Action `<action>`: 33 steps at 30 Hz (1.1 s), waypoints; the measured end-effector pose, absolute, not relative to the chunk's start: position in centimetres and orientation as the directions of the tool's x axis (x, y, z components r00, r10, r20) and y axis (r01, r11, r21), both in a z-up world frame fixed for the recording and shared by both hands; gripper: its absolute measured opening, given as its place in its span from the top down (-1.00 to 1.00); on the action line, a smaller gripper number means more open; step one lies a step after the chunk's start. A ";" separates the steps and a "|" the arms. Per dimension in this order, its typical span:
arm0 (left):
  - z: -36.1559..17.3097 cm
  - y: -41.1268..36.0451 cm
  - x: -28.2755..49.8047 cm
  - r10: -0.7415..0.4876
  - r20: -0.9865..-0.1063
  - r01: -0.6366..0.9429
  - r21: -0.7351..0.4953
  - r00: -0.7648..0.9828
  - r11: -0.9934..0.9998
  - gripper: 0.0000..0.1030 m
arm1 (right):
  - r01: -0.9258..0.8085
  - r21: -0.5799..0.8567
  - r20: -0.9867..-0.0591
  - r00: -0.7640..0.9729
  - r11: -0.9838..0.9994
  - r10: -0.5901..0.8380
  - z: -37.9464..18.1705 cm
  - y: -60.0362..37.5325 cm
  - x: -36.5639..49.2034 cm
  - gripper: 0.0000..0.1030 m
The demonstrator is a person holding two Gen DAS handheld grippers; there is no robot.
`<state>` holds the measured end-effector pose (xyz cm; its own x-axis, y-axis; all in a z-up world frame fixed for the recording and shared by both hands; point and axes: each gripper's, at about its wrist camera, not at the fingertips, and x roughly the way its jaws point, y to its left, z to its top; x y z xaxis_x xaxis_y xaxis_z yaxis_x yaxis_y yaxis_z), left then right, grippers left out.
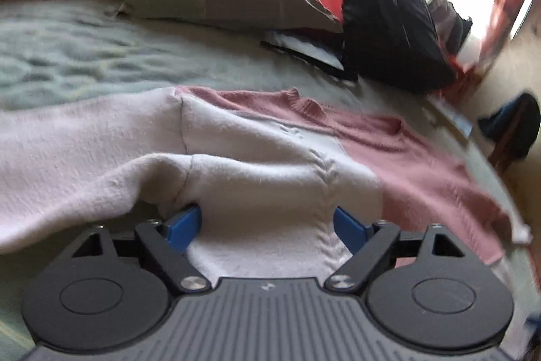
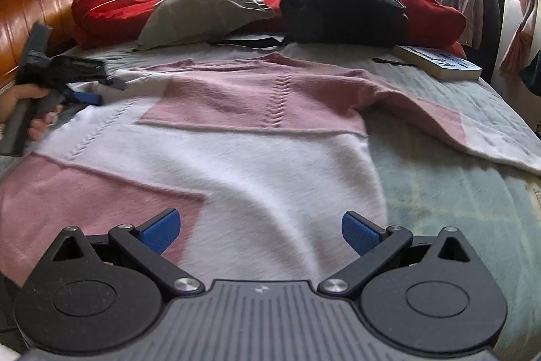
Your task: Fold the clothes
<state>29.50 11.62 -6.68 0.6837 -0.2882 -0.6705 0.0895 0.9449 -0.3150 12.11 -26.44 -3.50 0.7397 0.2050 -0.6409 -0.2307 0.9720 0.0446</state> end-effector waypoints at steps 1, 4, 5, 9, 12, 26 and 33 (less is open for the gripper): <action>-6.1 11.1 29.1 -0.283 -0.675 0.103 -0.295 0.681 0.950 -0.67 | -0.228 0.060 -0.643 0.736 0.972 0.213 -3.3 -26.9 12.7 -1.00; -4.2 9.0 27.7 -0.315 -0.669 0.194 -0.252 0.673 0.948 -0.80 | -0.233 0.120 -0.633 0.730 0.965 0.256 -2.3 -28.1 14.9 -1.00; -3.7 8.1 27.2 -0.339 -0.665 0.237 -0.243 0.666 0.941 -0.85 | -0.241 0.143 -0.626 0.729 0.960 0.277 -1.9 -28.4 15.7 -1.00; -4.1 5.0 26.3 -0.399 -0.680 0.354 -0.214 0.616 0.911 -0.87 | -0.291 0.215 -0.607 0.708 0.932 0.361 -1.1 -29.0 20.2 -1.00; -6.1 3.6 26.5 -0.363 -0.736 0.348 -0.184 0.571 0.919 -0.87 | -0.278 0.302 -0.637 0.653 0.912 0.410 -2.2 -29.0 24.1 -1.00; -5.3 4.0 22.2 -0.253 -0.750 0.376 -0.006 0.611 0.927 -0.90 | -0.367 0.024 -0.682 0.675 0.930 0.283 -3.5 -28.0 18.4 -1.00; -5.7 -0.5 17.1 -0.260 -0.767 0.532 0.123 0.586 0.838 -0.91 | -0.440 -0.019 -0.713 0.635 0.898 0.297 -5.1 -23.7 19.0 -1.00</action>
<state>17.06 -0.53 -5.75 0.5865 -0.2603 -0.7670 0.5322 0.8377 0.1227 19.04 -23.68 -5.06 0.6352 0.2967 -0.7131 -0.4403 0.8977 -0.0187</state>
